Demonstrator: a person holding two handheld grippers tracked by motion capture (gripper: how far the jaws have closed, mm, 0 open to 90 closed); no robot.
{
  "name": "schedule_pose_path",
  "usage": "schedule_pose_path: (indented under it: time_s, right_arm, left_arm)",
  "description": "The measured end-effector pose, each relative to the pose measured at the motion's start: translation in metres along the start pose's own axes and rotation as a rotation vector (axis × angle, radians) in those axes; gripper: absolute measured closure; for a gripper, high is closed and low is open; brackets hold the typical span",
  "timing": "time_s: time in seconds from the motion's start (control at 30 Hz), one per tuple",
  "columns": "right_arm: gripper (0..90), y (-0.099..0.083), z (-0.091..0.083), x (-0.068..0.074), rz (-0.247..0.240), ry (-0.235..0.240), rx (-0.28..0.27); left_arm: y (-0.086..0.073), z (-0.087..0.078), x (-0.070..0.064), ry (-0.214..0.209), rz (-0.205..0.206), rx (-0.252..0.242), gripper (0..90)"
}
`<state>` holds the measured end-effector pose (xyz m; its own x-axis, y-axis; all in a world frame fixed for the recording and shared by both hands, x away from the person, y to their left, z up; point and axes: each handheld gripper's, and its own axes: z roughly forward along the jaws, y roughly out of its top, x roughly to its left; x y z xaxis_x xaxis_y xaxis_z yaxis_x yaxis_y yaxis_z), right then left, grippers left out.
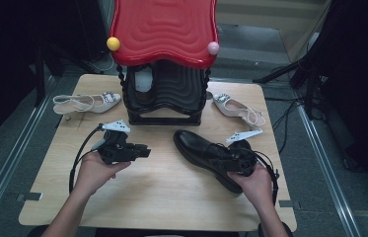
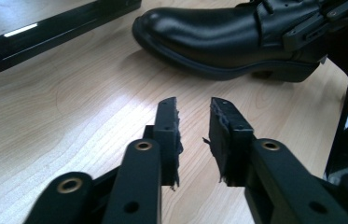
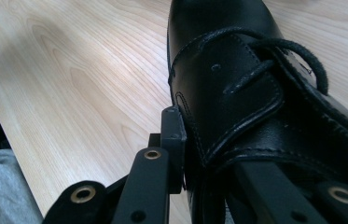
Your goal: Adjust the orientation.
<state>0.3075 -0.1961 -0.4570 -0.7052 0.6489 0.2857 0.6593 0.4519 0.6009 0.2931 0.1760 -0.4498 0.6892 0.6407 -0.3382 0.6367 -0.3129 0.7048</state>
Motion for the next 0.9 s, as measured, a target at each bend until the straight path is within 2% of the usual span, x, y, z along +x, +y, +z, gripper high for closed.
schedule_pose_path:
  time_s: [0.17, 0.33, 0.6, 0.77, 0.9]
  right_arm:
    - [81.7, 0.011, 0.013, 0.007, -0.02, 0.021, 0.009]
    - [81.4, 0.026, 0.029, 0.017, -0.05, 0.036, 0.02]
    - [81.5, 0.048, 0.058, 0.034, -0.081, 0.064, 0.038]
    - [81.5, 0.055, 0.074, 0.042, -0.075, 0.094, 0.036]
    - [81.5, 0.056, 0.08, 0.047, -0.082, 0.073, 0.03]
  left_arm:
    - [-0.008, 0.003, 0.002, 0.01, -0.009, -0.013, 80.1]
    - [-0.013, 0.01, 0.004, 0.018, -0.02, 0.003, 82.6]
    - [-0.016, 0.014, 0.006, 0.021, -0.019, -0.003, 83.0]
    - [-0.017, 0.016, 0.007, 0.024, -0.024, -0.003, 82.9]
    - [-0.018, 0.018, 0.008, 0.03, -0.025, -0.012, 82.7]
